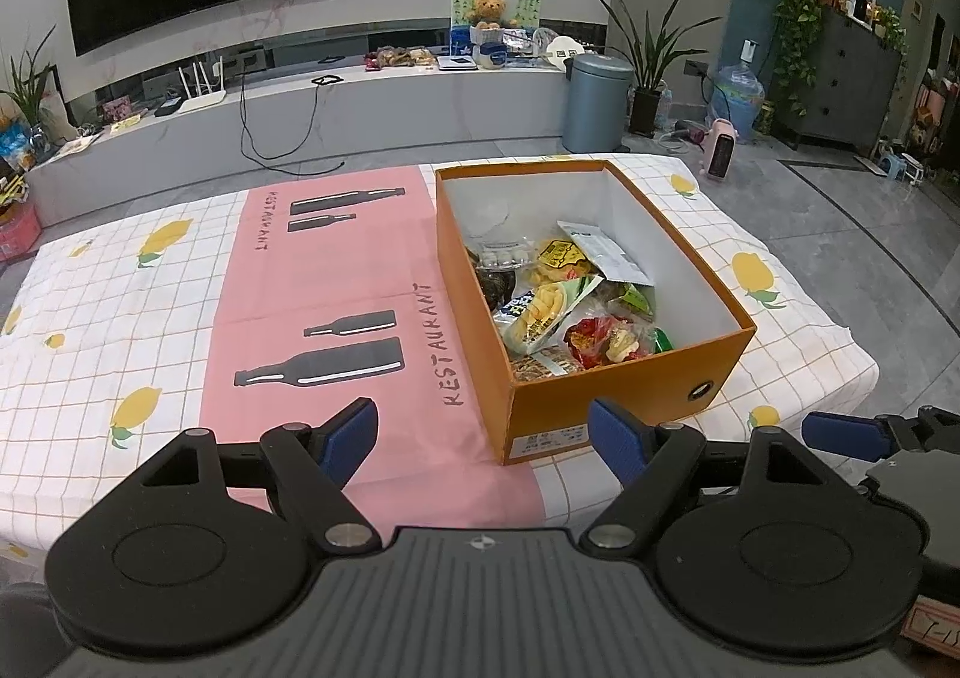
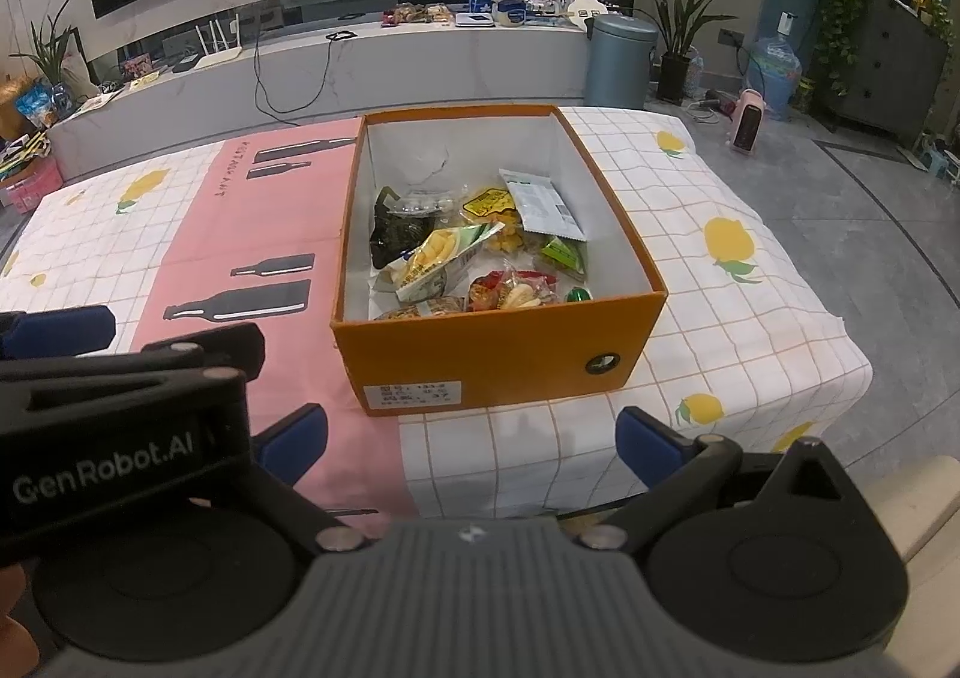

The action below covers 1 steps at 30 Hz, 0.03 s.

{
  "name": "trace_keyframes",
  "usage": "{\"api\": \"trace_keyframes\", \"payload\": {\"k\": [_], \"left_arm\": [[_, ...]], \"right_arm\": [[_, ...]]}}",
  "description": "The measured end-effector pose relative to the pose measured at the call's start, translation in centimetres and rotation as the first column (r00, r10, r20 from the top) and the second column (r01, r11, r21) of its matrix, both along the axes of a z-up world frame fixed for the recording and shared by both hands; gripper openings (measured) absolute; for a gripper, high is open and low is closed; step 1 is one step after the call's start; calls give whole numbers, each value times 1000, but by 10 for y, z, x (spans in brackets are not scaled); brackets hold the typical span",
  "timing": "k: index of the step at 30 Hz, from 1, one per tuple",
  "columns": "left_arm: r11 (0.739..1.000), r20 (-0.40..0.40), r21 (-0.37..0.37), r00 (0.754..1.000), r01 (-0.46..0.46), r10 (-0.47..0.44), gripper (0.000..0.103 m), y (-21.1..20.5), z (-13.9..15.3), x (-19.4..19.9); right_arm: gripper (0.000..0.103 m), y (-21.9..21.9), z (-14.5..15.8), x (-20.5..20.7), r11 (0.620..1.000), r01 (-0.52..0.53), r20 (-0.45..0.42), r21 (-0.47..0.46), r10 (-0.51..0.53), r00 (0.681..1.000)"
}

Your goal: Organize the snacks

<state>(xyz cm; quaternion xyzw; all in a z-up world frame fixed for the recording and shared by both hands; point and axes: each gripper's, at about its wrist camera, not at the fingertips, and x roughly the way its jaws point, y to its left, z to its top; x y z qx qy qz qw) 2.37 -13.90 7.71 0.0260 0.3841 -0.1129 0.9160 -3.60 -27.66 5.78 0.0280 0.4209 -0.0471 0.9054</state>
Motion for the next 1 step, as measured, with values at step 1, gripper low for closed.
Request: {"api": "trace_keyframes", "payload": {"k": [1], "left_arm": [[1000, 1, 1, 1000, 0, 0, 93, 0, 0, 0]], "right_arm": [[99, 0, 1, -1, 1000, 0, 2, 2, 0, 1000]]}}
